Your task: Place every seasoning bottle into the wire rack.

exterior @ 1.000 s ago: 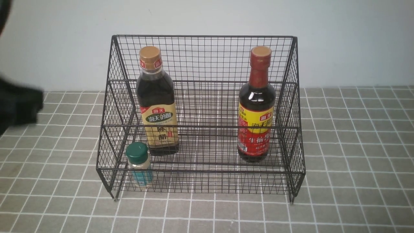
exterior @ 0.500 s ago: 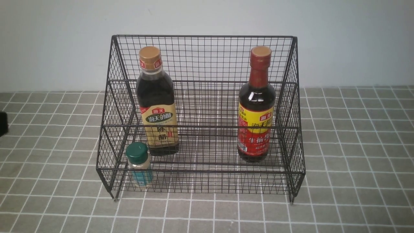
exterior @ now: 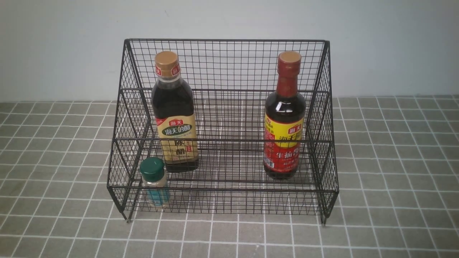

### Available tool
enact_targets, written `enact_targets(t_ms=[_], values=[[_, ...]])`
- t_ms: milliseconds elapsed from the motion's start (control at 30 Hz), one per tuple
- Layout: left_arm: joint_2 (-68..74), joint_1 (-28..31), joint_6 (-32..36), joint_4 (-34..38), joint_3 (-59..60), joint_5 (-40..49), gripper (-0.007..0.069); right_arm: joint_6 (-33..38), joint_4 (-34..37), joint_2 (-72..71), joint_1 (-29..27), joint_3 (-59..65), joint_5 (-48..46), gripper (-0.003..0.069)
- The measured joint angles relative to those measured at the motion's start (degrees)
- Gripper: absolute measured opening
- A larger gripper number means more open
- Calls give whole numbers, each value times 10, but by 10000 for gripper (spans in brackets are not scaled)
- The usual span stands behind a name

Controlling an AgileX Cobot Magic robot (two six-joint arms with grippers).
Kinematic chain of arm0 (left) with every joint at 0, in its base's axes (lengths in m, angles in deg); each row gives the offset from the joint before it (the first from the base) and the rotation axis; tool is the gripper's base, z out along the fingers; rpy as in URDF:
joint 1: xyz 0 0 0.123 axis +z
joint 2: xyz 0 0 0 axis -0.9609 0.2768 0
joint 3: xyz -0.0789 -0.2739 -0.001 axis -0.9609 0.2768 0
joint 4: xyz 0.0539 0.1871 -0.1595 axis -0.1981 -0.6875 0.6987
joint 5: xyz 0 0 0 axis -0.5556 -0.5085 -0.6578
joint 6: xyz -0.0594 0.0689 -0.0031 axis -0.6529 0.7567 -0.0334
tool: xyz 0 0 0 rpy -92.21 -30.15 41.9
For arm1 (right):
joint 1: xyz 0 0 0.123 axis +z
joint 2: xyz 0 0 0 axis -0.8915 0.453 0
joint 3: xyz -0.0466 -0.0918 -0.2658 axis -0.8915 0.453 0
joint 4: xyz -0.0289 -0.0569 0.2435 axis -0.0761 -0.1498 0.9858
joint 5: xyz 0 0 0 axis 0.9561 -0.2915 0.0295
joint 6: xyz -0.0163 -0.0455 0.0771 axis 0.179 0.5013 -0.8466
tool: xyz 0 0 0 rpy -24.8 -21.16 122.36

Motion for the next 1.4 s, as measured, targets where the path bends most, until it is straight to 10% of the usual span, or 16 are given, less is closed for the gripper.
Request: enact_targets(t_ms=[267,1400], values=[[-107,58,2,31,214,-82,-7,0,0,0,0,0,0,-13],[-126,59,3,33,224,-55,-7,0,0,0,0,0,0,-13]])
